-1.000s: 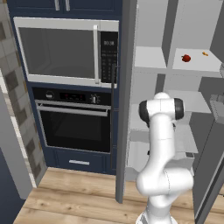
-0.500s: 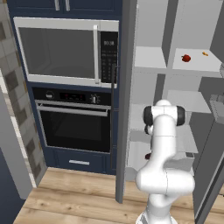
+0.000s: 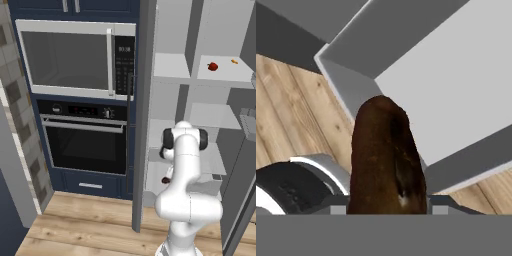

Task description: Take the sweet potato and bell pepper from the fridge shelf and place them in the freezer drawer to begin freezing them.

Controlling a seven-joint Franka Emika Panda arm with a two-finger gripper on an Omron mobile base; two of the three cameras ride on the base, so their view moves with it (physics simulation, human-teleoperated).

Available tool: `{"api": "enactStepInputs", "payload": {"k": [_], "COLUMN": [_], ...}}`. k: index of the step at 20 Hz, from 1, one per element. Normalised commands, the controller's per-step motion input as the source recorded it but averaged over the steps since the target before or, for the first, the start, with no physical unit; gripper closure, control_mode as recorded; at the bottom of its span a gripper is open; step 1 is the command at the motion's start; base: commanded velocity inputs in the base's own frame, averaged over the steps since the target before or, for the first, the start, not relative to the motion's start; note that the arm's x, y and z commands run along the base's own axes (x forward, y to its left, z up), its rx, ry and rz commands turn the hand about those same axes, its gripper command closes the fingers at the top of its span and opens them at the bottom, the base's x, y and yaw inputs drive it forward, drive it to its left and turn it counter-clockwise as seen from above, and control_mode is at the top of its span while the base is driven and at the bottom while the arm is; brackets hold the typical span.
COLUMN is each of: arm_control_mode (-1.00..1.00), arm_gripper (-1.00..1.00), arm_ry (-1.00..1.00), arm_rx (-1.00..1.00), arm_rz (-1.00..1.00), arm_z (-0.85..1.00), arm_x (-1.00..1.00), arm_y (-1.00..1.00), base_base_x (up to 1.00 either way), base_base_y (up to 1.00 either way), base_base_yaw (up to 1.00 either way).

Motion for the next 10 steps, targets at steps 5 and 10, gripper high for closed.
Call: {"api": "enactStepInputs", "payload": {"k": [5, 10], "arm_control_mode": [-1.0, -1.0], "arm_gripper": [1.0, 1.0], "arm_ry": [0.0, 0.0], "arm_rx": [0.0, 0.0], "arm_rz": [0.0, 0.0], "arm_z": [-0.33, -0.63], "arm_x": [0.6, 0.3], "arm_y": [0.0, 0.0], "base_base_x": [0.0, 0.0], "base_base_y": [0.0, 0.0], "base_base_yaw": [0.0, 0.0]}}
